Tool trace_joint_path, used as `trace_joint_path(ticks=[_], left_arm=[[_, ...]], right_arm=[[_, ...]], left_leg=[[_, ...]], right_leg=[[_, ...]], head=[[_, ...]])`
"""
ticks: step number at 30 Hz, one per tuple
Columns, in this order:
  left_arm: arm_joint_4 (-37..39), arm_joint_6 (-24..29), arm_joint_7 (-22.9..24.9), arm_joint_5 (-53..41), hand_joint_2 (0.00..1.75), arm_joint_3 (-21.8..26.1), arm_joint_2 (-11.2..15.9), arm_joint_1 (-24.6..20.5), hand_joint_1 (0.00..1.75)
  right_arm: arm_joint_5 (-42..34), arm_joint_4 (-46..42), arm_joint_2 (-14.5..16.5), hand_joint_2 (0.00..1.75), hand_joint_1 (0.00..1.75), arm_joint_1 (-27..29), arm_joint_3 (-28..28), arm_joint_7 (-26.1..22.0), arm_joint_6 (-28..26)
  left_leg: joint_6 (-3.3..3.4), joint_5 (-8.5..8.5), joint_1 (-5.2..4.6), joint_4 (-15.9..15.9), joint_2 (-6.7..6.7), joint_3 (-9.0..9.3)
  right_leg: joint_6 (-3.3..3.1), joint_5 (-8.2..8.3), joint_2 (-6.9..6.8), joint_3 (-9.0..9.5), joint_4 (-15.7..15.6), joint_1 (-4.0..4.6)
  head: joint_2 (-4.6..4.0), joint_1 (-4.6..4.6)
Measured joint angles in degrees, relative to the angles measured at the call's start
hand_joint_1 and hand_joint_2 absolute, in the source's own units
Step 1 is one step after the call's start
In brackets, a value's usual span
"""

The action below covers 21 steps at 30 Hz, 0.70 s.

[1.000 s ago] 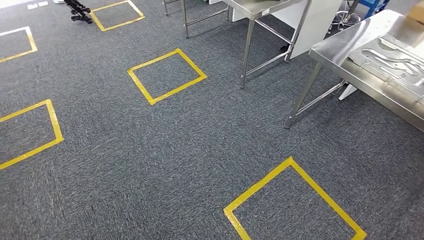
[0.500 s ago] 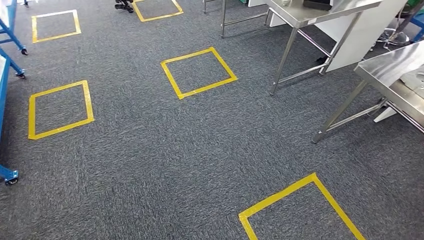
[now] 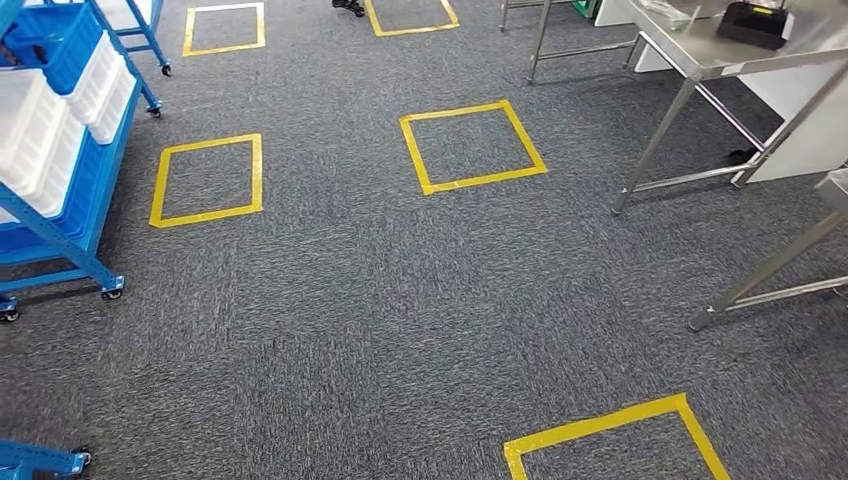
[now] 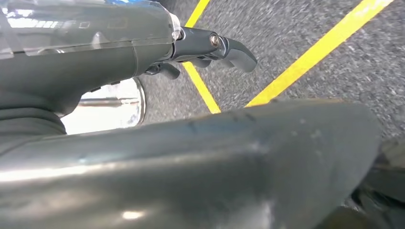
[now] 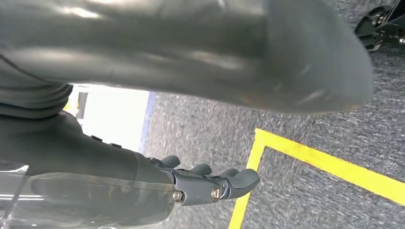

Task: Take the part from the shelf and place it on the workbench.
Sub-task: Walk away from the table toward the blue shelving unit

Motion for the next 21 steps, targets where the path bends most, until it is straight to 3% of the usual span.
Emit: trace_joint_path(ticks=[2,3,5,6,8,10,11,12,13,14,16,18,19,21], left_arm=[[0.0,-0.1,-0.3,-0.3,0.00,-0.2,0.0,-0.1,0.00],[0.0,-0.1,-0.4,-0.4,0.00,-0.4,-0.1,-0.2,0.00],[0.0,-0.3,-0.4,-0.7,0.00,-0.7,-0.1,-0.1,0.00],[0.0,-0.4,-0.5,-0.8,0.00,-0.9,0.0,0.0,0.00],[0.0,-0.5,-0.7,-1.1,0.00,-1.2,0.0,-0.2,0.00],[0.0,-0.5,-1.1,-1.1,0.00,-1.4,0.1,-0.4,0.00],[0.0,-0.4,-1.4,-1.1,0.00,-1.4,0.1,-0.5,0.00],[0.0,-0.3,-1.6,-1.1,0.00,-1.4,0.1,-0.5,0.00],[0.0,-0.1,-1.9,-1.1,0.00,-1.4,0.1,-0.4,0.00],[0.0,0.1,-2.2,-1.0,0.00,-1.4,0.1,-0.4,0.00],[0.0,0.4,-2.8,-0.9,0.00,-1.4,0.2,-0.5,0.00],[0.0,0.6,-3.3,-0.7,0.00,-1.4,0.2,-0.6,0.00],[0.0,0.7,-3.5,-0.6,0.00,-1.4,0.2,-0.6,0.00],[0.0,0.7,-3.5,-0.5,0.00,-1.4,0.2,-0.5,0.00]], right_arm=[[-0.2,0.1,0.0,0.00,0.00,0.0,0.0,0.5,0.1],[-0.3,0.1,0.0,0.00,0.00,-0.1,0.0,0.7,0.1],[-0.7,0.1,0.0,0.00,0.00,-0.4,0.0,0.8,0.1],[-0.8,0.1,0.0,0.00,0.00,-0.5,0.0,0.9,0.1],[-0.9,0.1,0.3,0.00,0.00,-0.4,0.0,1.0,0.1],[-1.0,0.2,0.6,0.00,0.00,-0.1,0.0,1.1,0.0],[-0.9,0.2,0.6,0.00,0.00,0.0,0.0,1.2,0.1],[-0.9,0.3,0.6,0.00,0.00,0.1,0.0,1.3,0.1],[-0.8,0.3,0.6,0.00,0.00,0.1,0.0,1.4,0.2],[-0.7,0.3,0.6,0.00,0.00,0.1,0.0,1.6,0.3],[-0.5,0.3,0.6,0.00,0.00,0.1,0.0,1.8,0.7],[-0.3,0.4,0.6,0.00,0.00,0.1,0.0,1.8,1.0],[-0.2,0.4,0.7,0.00,0.00,0.0,0.0,1.9,1.1],[-0.1,0.4,0.7,0.00,0.00,-0.2,0.0,1.8,1.1]], left_leg=[[0.34,1.86,0.00,-5.9,2.09,3.26],[0.76,1.97,-0.13,-6.8,2.50,3.66],[1.75,2.15,-0.38,-6.7,1.30,3.33],[2.16,2.32,-0.41,-6.8,0.75,3.26],[2.95,2.76,-0.37,-7.1,-0.50,3.13],[3.42,3.06,-0.60,-7.1,-1.90,2.70],[3.57,3.17,-0.78,-7.1,-2.71,2.54],[3.67,3.26,-0.97,-7.1,-3.55,2.44],[3.70,3.32,-1.13,-7.1,-4.42,2.42],[3.67,3.38,-1.23,-7.1,-5.29,2.45],[3.45,3.55,-1.26,-7.0,-6.88,2.41],[2.95,3.82,-1.14,-6.9,-8.21,2.06],[2.62,3.99,-1.05,-7.0,-8.83,1.85],[1.98,4.18,-0.93,-7.0,-9.57,1.44]], right_leg=[[0.81,-0.71,-1.10,-0.05,1.0,0.10],[1.17,-0.91,-1.58,-0.05,1.3,0.19],[1.79,-1.01,-2.36,0.07,1.4,0.08],[2.12,-1.34,-1.82,0.09,1.6,-0.11],[2.56,-3.95,1.22,-1.23,4.9,-0.53],[2.57,-8.12,4.21,-4.86,12.7,-0.69],[2.47,-9.46,4.72,-6.70,16.4,-0.68],[2.29,-9.65,4.94,-7.79,18.5,-0.65],[1.99,-8.64,5.10,-7.83,18.2,-0.57],[1.59,-6.63,5.43,-6.72,15.6,-0.43],[0.68,-2.35,8.12,-3.10,7.2,-0.02],[0.14,-0.59,10.32,-1.16,2.4,0.37],[0.03,-0.62,10.36,-1.10,2.1,0.53],[-0.30,-0.17,8.73,-0.92,1.5,0.55]], head=[[0.00,0.01],[0.00,0.01],[0.00,0.00],[0.00,0.01],[0.00,0.02],[0.00,0.02],[0.00,0.02],[0.00,0.02],[0.00,0.02],[0.00,0.02],[0.00,0.02],[0.00,0.02],[0.00,0.02],[0.00,0.01]])
